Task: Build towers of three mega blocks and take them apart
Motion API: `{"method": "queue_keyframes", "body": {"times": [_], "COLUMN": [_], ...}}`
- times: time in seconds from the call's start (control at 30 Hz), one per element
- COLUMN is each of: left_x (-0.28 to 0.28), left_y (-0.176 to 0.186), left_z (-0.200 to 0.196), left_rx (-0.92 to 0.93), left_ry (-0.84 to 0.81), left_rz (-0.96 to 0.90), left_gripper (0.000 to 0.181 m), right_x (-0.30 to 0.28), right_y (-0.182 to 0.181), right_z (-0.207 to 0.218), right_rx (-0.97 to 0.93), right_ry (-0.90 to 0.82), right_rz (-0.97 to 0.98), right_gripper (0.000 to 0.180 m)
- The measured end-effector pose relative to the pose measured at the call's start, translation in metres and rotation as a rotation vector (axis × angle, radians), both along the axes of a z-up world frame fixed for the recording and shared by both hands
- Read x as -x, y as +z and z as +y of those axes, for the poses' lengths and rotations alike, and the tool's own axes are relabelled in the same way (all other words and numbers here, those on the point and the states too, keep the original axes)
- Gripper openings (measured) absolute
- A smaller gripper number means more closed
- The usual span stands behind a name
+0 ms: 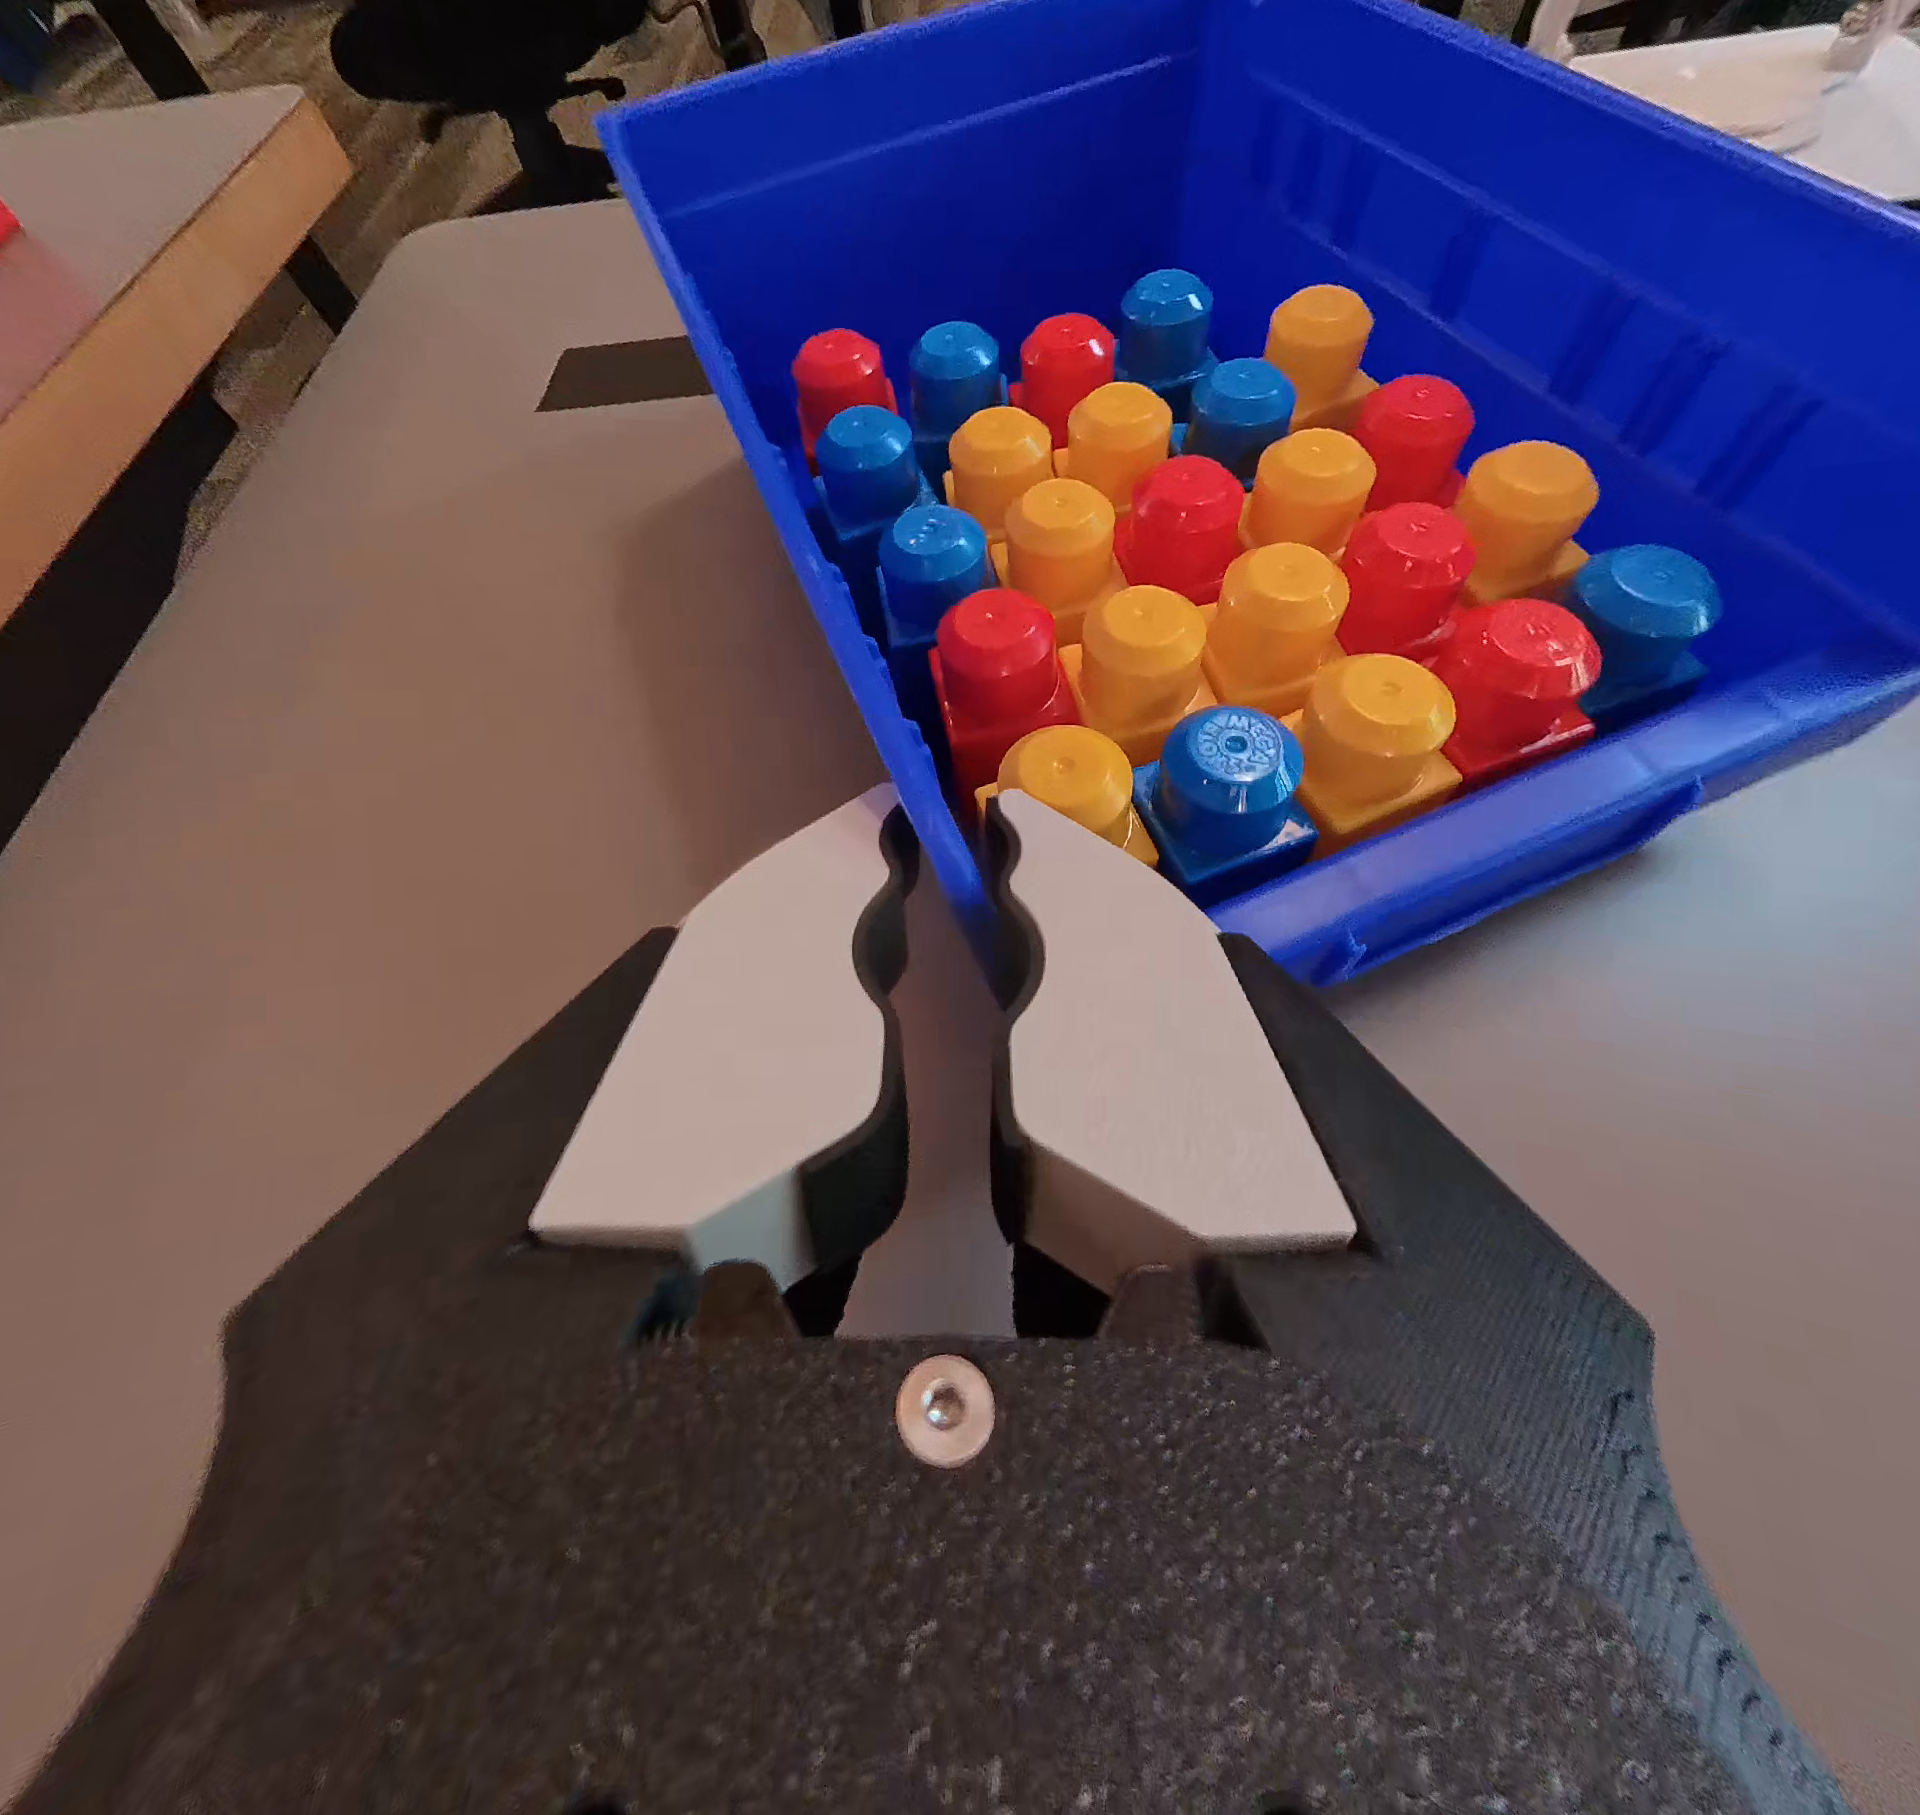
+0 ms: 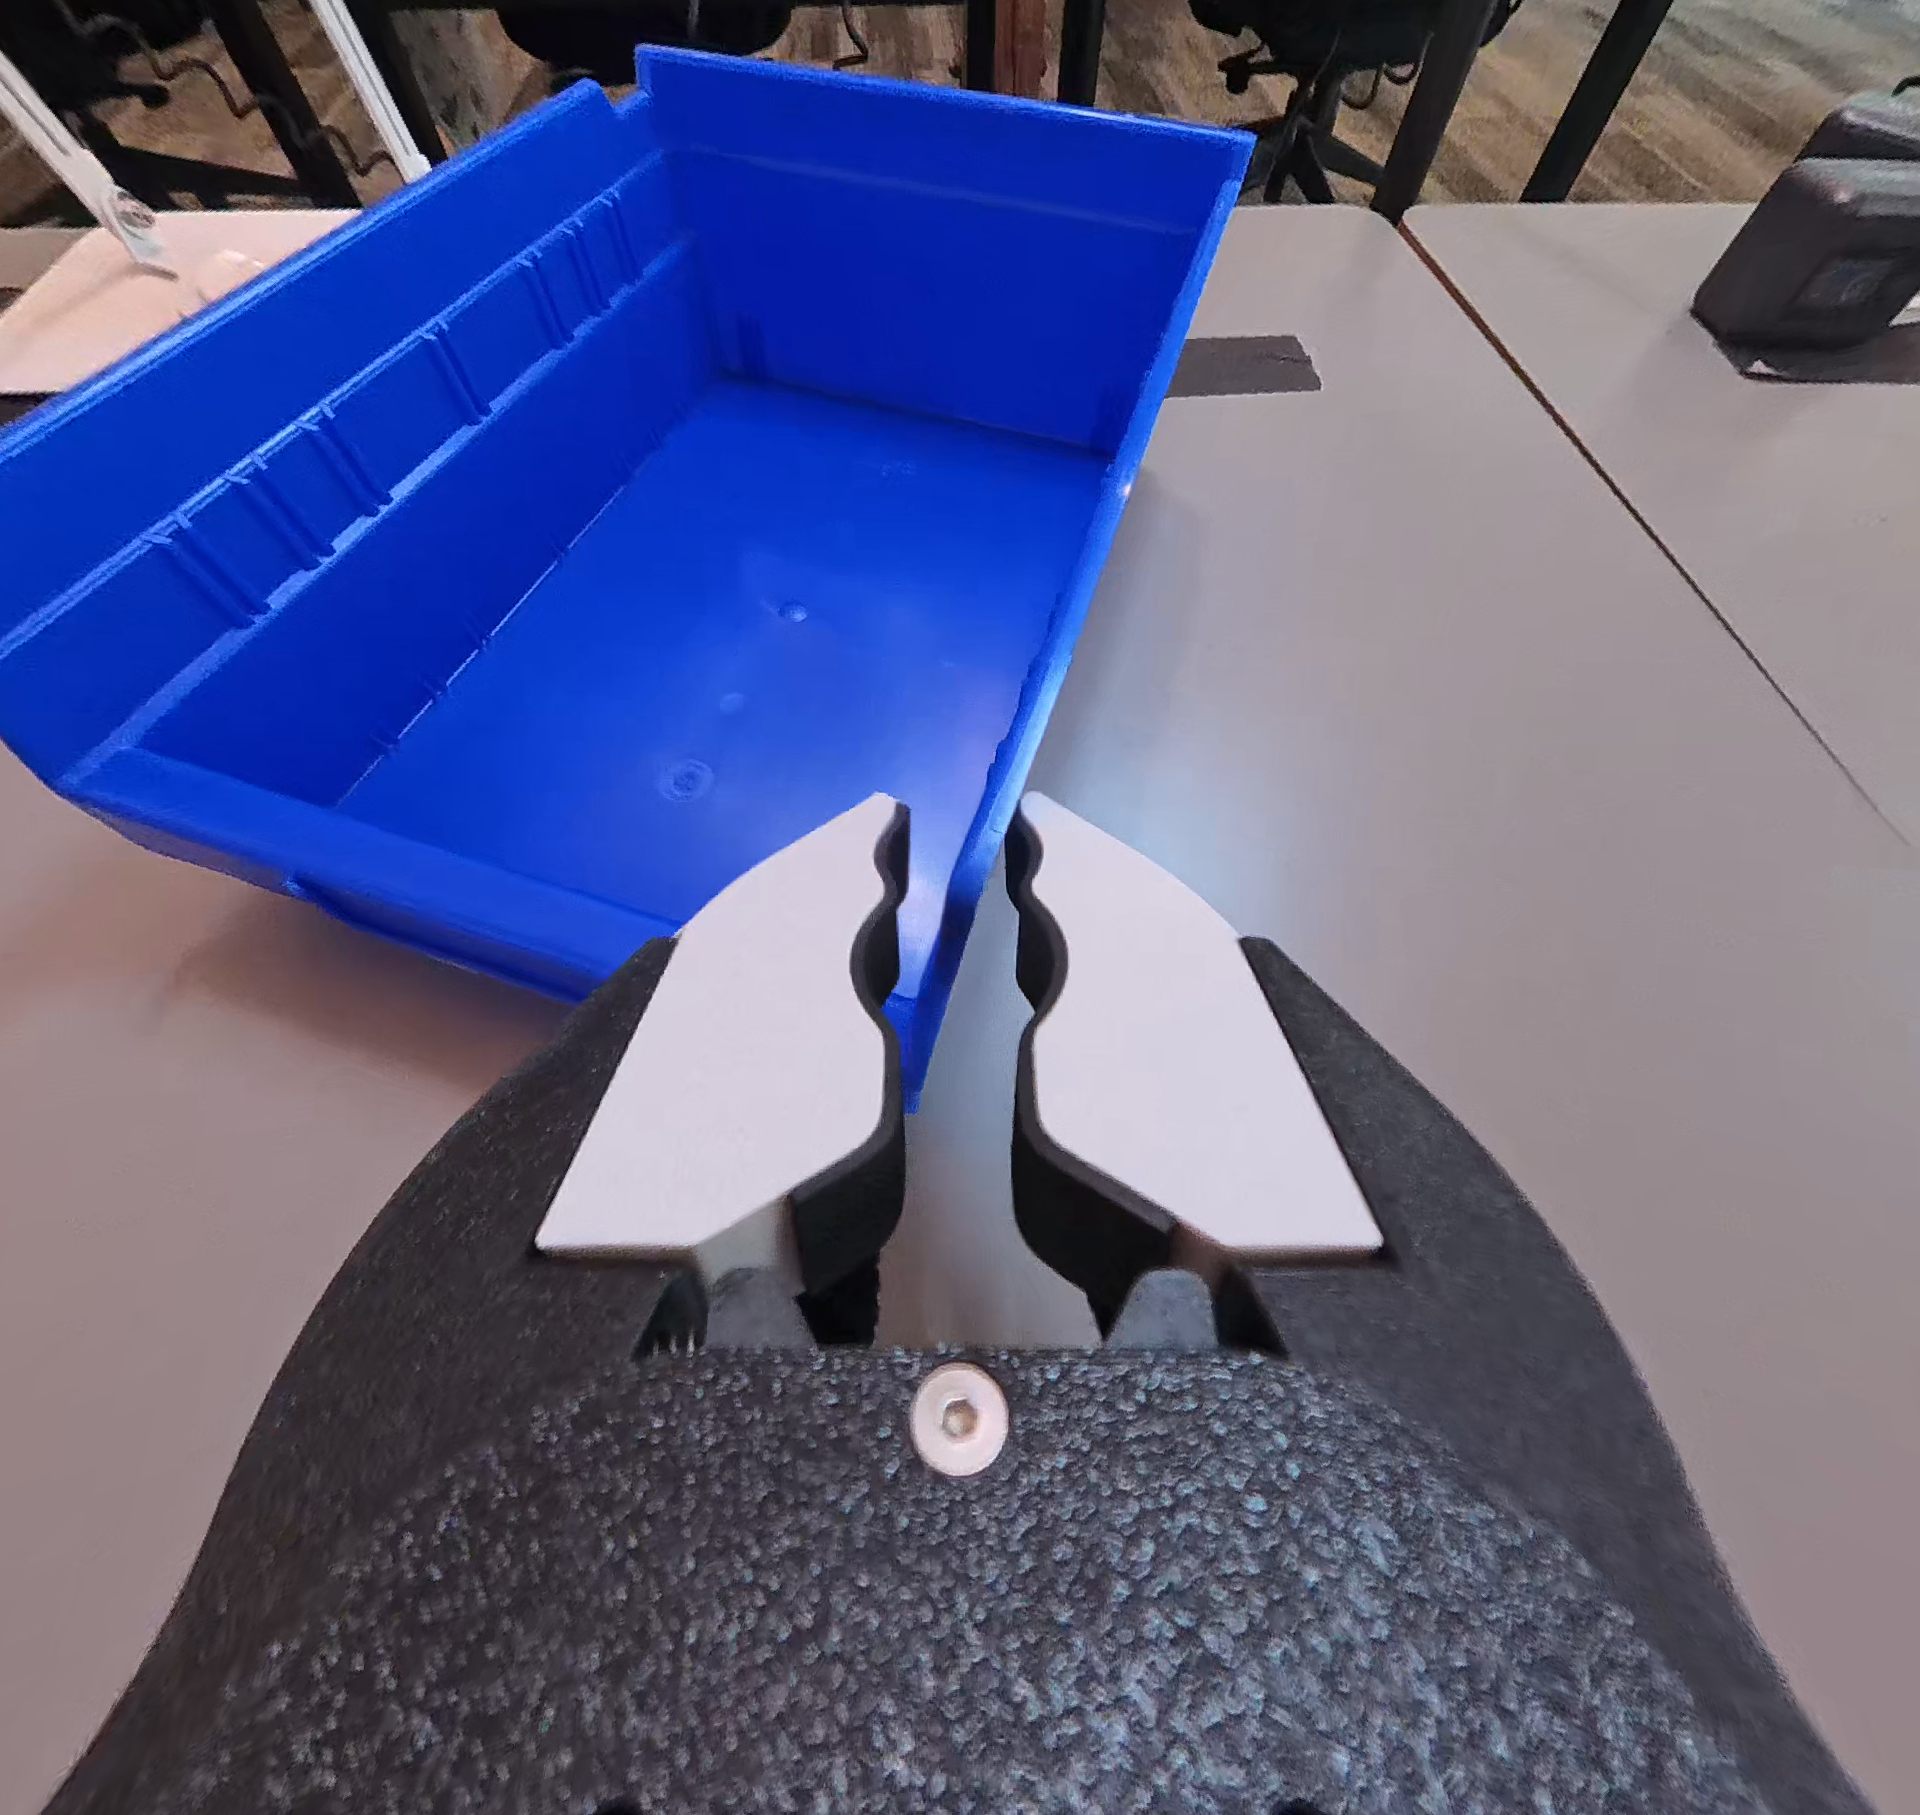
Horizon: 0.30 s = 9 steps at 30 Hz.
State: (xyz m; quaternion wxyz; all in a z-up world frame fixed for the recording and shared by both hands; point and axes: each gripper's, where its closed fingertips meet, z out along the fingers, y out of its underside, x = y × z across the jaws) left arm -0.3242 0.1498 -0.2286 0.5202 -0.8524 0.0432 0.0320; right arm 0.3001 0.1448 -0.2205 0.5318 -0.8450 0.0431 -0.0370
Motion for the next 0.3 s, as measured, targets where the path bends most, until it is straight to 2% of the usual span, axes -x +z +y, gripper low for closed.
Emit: {"method": "queue_keyframes", "body": {"times": [0.13, 0.3], "left_x": [0.006, 0.022], "left_y": [0.001, 0.003], "left_z": [0.03, 0.044], "left_rx": [-0.039, -0.153], "left_ry": [0.064, 0.214], "left_rz": [-0.109, -0.319], "left_gripper": [0.007, 0.003], "right_x": [-0.002, -0.006], "right_y": [0.005, 0.012], "right_z": [-0.001, -0.001], "right_rx": [-0.027, -0.071], "right_ry": [-0.002, -0.012], "right_rz": [-0.004, 0.006], "right_gripper": [0.022, 0.027]}}
